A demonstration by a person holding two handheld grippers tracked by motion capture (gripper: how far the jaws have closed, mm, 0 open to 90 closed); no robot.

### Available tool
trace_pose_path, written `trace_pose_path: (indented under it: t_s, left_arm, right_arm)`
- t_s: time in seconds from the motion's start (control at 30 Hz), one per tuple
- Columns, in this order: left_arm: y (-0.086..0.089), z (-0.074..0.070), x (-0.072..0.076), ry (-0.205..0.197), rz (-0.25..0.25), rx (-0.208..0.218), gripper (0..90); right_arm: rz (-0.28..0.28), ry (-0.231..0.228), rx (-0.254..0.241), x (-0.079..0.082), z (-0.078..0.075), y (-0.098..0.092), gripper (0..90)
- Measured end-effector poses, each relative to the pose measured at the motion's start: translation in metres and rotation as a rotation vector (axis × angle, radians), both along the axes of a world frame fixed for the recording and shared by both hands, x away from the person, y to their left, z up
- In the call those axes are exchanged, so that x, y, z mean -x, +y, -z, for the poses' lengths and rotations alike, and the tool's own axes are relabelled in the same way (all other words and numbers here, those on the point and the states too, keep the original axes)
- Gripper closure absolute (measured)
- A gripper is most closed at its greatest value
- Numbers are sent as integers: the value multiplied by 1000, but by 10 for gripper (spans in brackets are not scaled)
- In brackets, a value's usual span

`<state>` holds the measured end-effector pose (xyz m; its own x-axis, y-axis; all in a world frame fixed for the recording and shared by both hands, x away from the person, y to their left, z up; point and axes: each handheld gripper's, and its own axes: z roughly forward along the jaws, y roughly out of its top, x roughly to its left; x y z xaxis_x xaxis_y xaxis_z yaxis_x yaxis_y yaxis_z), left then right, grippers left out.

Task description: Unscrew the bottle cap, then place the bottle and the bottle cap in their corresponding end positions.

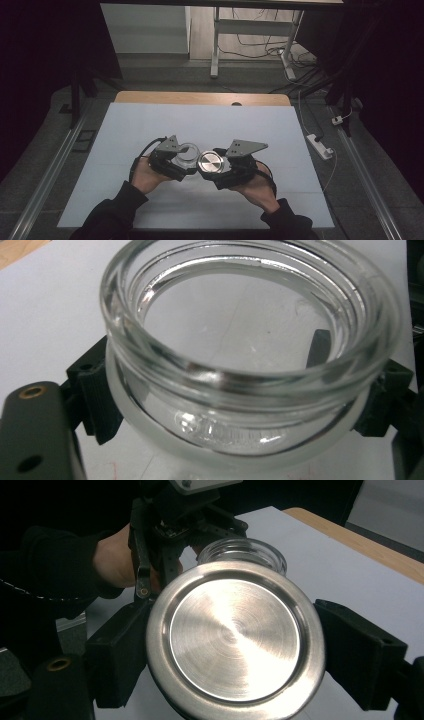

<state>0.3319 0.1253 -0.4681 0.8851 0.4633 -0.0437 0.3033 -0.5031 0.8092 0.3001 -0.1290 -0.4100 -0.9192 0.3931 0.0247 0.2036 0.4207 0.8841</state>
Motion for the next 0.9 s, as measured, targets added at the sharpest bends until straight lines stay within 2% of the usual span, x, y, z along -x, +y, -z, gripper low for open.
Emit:
trace_pose_path:
  t_s: [0.5,0.9]
  left_arm:
    - [-1,-3,-6,-7,-8,3,149]
    - [-7,-6,-19,-19,-22,6,149]
  right_arm:
    - [-17,7,0,12,8,-3,182]
    - [-29,14,4,21,17,-4,182]
